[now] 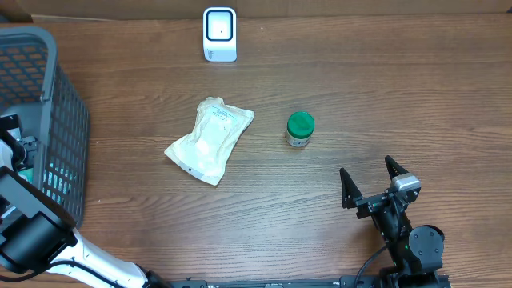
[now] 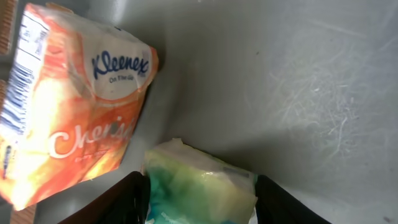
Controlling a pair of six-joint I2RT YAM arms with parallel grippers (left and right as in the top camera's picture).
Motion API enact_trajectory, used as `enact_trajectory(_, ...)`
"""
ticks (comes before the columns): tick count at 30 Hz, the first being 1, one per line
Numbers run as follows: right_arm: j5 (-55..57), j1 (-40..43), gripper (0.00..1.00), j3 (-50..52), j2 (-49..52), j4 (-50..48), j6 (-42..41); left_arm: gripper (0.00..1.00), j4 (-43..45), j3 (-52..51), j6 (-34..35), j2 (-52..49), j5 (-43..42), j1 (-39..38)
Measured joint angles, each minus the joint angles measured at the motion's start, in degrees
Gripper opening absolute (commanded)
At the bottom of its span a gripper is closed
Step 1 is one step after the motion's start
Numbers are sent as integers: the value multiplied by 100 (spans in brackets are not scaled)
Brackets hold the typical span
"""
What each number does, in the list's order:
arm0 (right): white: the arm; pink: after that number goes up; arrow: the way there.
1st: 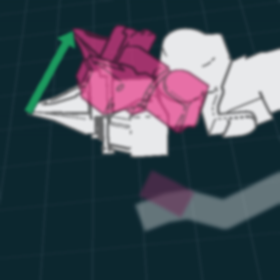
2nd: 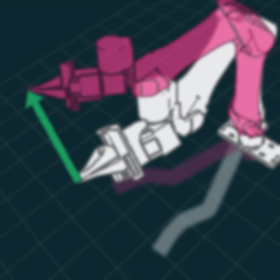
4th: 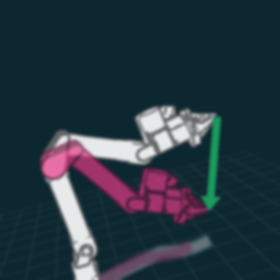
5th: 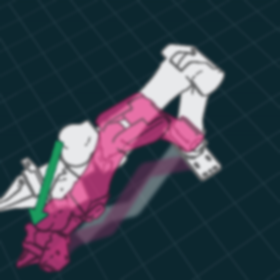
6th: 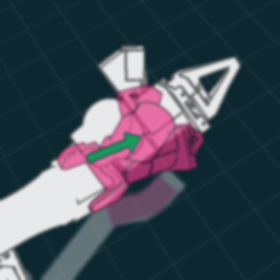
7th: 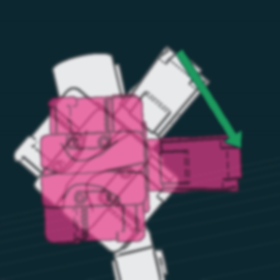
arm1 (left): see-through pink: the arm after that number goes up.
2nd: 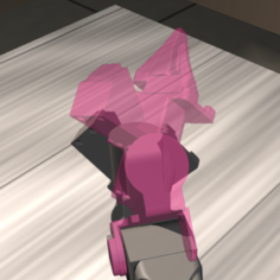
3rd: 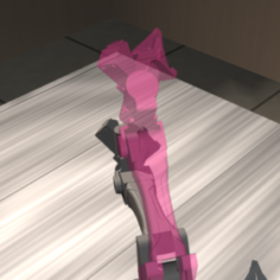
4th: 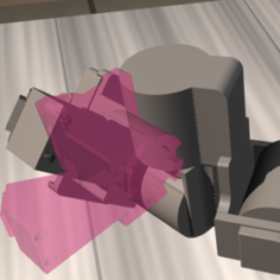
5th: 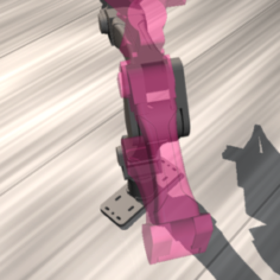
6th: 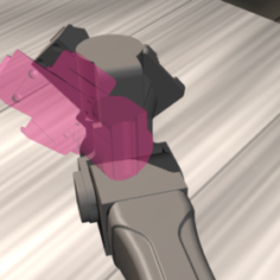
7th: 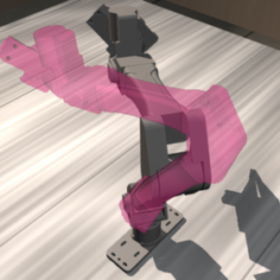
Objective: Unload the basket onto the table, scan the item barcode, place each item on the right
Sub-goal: 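Grasp the small teal tissue pack in the basket with the left gripper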
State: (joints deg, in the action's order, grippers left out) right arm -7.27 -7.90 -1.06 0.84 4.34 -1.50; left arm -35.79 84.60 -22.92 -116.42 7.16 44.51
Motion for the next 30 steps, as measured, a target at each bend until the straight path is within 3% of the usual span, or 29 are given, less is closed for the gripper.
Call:
enact_trajectory(3,2,0,100,0,0,2,-2,52,109,-101,0,0,2,0)
enact_trajectory(8,0,0,100,0,0,0,0,15,197,-170,-24,2,83,0)
enact_trajectory(10,2,0,100,0,0,2,0,4,197,-168,-26,17,85,0)
enact_trajectory(23,2,0,100,0,0,2,0,4,4,-234,170,238,103,-4)
enact_trajectory(30,2,0,100,0,0,4,0,4,125,-258,752,1526,83,-22)
